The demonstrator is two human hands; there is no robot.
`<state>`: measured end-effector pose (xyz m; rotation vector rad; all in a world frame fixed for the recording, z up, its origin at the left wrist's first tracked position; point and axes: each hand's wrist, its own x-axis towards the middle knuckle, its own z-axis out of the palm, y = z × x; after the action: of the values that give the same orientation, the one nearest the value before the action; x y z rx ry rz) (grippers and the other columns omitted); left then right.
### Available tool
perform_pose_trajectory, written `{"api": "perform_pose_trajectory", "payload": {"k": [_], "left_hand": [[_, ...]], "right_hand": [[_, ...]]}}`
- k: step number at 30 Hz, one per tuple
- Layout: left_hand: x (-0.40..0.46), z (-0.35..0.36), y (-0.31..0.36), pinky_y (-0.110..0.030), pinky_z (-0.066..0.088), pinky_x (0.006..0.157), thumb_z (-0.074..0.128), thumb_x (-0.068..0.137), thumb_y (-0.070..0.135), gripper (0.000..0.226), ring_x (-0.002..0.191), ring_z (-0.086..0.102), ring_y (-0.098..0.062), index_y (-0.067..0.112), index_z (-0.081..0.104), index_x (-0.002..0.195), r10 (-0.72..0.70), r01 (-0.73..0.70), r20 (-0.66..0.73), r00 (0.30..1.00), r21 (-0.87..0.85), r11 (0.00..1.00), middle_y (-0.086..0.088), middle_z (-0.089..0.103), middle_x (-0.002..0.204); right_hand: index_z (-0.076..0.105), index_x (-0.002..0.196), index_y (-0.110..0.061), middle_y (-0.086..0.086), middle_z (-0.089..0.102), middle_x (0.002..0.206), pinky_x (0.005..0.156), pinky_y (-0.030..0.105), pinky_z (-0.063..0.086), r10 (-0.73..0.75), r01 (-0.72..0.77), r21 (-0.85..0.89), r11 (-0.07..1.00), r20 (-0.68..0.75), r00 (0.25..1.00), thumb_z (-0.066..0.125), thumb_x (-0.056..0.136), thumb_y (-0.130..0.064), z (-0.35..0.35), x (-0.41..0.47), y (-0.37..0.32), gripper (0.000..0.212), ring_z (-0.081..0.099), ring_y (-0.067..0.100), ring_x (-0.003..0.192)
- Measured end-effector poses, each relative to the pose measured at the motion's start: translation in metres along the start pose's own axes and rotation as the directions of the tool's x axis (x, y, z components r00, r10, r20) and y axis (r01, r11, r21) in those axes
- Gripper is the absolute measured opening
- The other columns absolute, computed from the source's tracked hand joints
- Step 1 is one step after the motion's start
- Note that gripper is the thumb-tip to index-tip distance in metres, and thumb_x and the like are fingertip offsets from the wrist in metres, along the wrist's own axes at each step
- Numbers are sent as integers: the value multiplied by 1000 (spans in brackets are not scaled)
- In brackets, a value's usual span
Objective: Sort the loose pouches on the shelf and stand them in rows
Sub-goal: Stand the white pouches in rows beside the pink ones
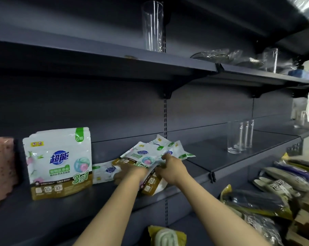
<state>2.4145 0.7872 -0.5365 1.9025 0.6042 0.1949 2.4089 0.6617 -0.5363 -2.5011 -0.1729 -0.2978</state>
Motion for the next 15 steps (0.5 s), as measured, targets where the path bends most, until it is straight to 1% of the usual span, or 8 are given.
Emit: {"api": "perform_pose_trajectory", "payload": {"k": [2,4,6,8,9,12,14,15], "left_hand": [[-5,0,2,-24,50,60,63,86,16,49,81,50,-21,-1,41,127,-67,68,12,998,-225,972,-16,47,85],[10,-2,-3,-32,52,54,72,69,12,54,89,60,-25,3,48,117,-106,89,-27,994,-364,927,-16,57,105],[49,8,-16,-35,55,63,74,58,14,64,100,62,-30,6,48,116,-165,117,-65,984,-455,883,-15,58,121],[36,4,-16,-35,55,71,71,71,9,56,105,62,-27,0,49,122,-212,155,-27,977,-596,788,-18,57,121],[18,-1,-13,-29,56,67,65,79,5,43,96,66,-21,-3,52,118,-210,165,11,978,-660,733,-21,59,113],[-7,2,-13,-14,40,27,53,89,-2,5,38,59,-13,-3,55,93,-126,197,152,980,-696,690,-12,57,80],[-17,4,-9,-15,34,20,50,92,0,8,25,52,-16,0,52,84,-132,254,225,965,-699,669,-11,56,76],[-20,3,-8,-18,34,20,48,93,1,14,31,54,-20,0,51,80,-149,284,249,957,-702,653,-11,57,76]], "right_hand": [[44,130,-14,13,53,131,100,41,44,4,-3,-41,999,30,1000,53,86,-33,3,2,0,49,48,32,121],[43,130,-14,12,50,132,102,41,41,17,-12,-107,994,53,998,51,86,-40,5,3,1,51,42,33,124],[40,132,-14,14,46,133,104,41,37,39,-28,-147,989,74,996,51,86,-44,4,1,1,56,36,34,127],[38,133,-13,15,45,133,105,39,37,66,-54,-115,992,104,992,51,87,-45,1,0,4,59,35,34,128],[38,133,-12,15,47,132,104,38,39,71,-61,-82,995,119,990,52,87,-46,0,1,6,59,38,33,127],[38,133,-10,13,51,132,101,37,42,75,-75,-2,997,139,987,53,86,-50,-2,2,8,64,45,31,123],[39,133,-10,13,51,132,101,37,43,76,-77,6,997,133,988,53,86,-51,-1,3,8,64,45,31,124],[39,133,-11,12,51,132,100,38,43,77,-78,7,997,129,989,53,85,-51,0,3,7,63,45,31,124]]}}
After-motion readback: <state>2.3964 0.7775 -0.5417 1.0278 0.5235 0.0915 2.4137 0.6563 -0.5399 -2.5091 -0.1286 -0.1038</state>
